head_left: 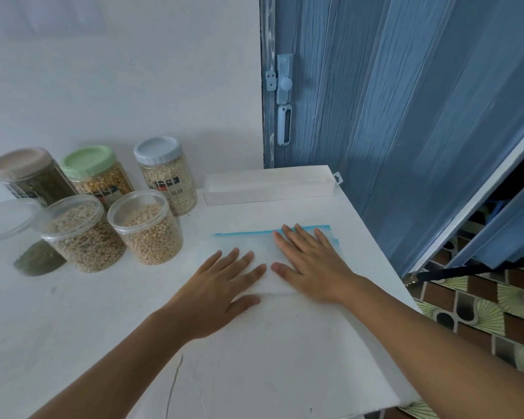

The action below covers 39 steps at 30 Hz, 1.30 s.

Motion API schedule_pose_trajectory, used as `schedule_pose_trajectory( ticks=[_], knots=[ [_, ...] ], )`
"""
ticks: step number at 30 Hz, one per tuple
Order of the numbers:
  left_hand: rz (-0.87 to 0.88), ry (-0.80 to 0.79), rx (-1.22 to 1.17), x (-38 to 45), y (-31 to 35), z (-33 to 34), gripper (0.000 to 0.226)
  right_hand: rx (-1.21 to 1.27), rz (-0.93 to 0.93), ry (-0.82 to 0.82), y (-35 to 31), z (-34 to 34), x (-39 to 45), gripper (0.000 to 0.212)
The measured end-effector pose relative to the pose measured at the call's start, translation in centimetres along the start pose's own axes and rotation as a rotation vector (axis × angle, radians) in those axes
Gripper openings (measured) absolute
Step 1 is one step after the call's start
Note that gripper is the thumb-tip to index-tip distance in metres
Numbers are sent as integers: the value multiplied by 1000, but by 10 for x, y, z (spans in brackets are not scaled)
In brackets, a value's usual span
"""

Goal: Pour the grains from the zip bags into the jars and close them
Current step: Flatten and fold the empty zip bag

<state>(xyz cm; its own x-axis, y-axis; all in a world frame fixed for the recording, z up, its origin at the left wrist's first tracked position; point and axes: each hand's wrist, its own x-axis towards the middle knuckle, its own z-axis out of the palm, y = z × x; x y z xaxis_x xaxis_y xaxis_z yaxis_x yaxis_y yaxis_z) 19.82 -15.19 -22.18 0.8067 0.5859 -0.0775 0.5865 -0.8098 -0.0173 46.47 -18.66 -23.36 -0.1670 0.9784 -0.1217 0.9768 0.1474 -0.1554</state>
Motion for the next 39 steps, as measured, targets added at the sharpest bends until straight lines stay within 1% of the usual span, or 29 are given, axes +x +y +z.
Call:
schedule_pose_trajectory(
  ticks=[2,3,5,7,8,9,10,12,14,16,18,20,22,23,25,26,28,30,32,34,37,39],
  knots=[
    [1,-47,-34,4,0,-4,64,62,-27,37,1,-2,-3,77],
    [1,-64,-54,5,0,-6,66,97,-47,83,1,-3,-6,79],
    [-20,-64,-113,8,3,-13,69,123,-105,234,0,-8,-12,83],
    [-84,-105,-198,10,7,-27,76,86,-194,348,0,-12,-19,79],
    [-129,-133,-241,11,10,-34,80,50,-246,349,3,-13,-22,72],
    [-176,-165,-275,13,11,-40,82,24,-283,306,6,-15,-24,63],
    [-211,-191,-298,15,12,-45,80,24,-292,233,8,-17,-24,53],
    [-241,-201,-339,19,8,-51,68,93,-239,89,10,-23,-25,37],
    [-239,-214,-439,20,1,-56,57,186,-166,24,11,-32,-21,29],
    [-228,-226,-535,21,-8,-62,56,281,-103,-13,8,-43,-16,24],
    [-238,-229,-552,23,-12,-69,51,347,-46,-67,10,-51,-9,22],
    [-258,-238,-543,28,-14,-73,34,348,-32,-138,12,-56,-2,27],
    [-259,-246,-545,34,-16,-76,34,357,-31,-210,14,-64,0,28],
    [-256,-252,-558,37,-18,-80,34,362,-28,-230,16,-70,0,34],
    [-274,-278,-622,43,-24,-87,32,382,-15,-200,19,-82,-2,52],
    [-292,-288,-657,47,-29,-89,33,374,-11,-164,20,-88,-2,53],
    [-321,-303,-731,53,-36,-95,35,339,-10,-125,25,-97,2,49],
    [-317,-318,-768,60,-42,-96,36,335,26,-172,29,-100,9,48],
    [-309,-319,-721,65,-47,-93,38,358,94,-259,33,-98,18,51],
    [-318,-283,-668,69,-49,-89,36,392,147,-308,33,-98,25,53],
    [-343,-197,-680,69,-48,-87,38,389,185,-322,37,-102,35,53],
    [-347,-146,-623,68,-45,-88,38,378,206,-345,39,-104,41,54]
  ],
)
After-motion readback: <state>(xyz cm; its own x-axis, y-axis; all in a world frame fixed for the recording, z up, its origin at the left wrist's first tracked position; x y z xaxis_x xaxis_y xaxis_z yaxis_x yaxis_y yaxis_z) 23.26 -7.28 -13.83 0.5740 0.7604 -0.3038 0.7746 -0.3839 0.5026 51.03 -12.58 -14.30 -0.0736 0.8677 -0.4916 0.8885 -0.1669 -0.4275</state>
